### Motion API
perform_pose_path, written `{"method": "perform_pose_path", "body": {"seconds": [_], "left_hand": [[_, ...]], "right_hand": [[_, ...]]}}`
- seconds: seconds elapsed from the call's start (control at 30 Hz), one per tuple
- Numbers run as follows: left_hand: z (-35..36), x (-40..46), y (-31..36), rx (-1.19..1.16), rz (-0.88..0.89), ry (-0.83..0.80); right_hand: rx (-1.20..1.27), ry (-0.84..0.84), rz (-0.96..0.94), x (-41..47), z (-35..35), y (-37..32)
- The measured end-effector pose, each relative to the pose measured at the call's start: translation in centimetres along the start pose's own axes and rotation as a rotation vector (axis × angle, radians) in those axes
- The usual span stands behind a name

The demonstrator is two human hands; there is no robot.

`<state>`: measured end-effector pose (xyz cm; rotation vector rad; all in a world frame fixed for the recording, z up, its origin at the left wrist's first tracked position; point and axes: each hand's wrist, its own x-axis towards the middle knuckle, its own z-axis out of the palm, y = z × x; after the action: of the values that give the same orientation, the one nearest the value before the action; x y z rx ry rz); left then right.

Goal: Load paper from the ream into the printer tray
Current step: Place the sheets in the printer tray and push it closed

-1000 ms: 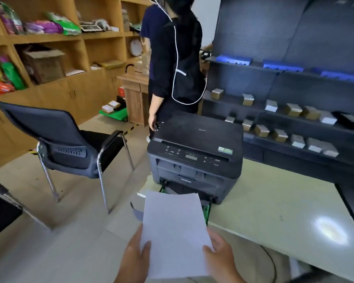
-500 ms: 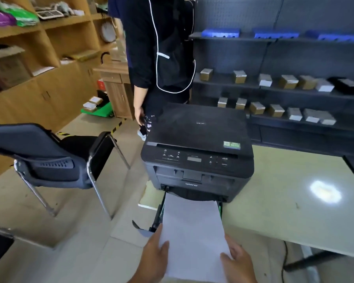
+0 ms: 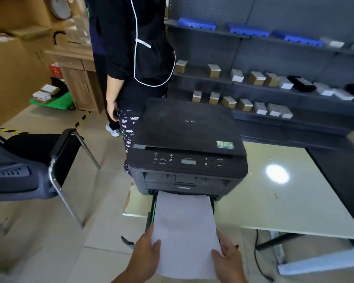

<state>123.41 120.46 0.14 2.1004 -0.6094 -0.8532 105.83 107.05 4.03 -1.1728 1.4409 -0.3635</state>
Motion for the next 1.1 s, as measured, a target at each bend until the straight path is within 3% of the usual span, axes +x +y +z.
{"method": "perform_pose_path", "body": {"seconds": [0.57,0.87,1.1], "left_hand": [[-0.6,2.0,2.1,0.076,-0.111,-0.059],[-1.5,3.0,3.2,0.113,-0.112,0.011],[-1.4,4.0,2.4,0.084,-0.172,0.060]], "right_hand": [[-0.077,-0.041,0.016,2.5,0.7,-1.1],[-0.085,-0.031,0.089,6.7,1.6,-1.2],[-0.056,-0.021,0.042,8.8,2.7,-1.8]]}}
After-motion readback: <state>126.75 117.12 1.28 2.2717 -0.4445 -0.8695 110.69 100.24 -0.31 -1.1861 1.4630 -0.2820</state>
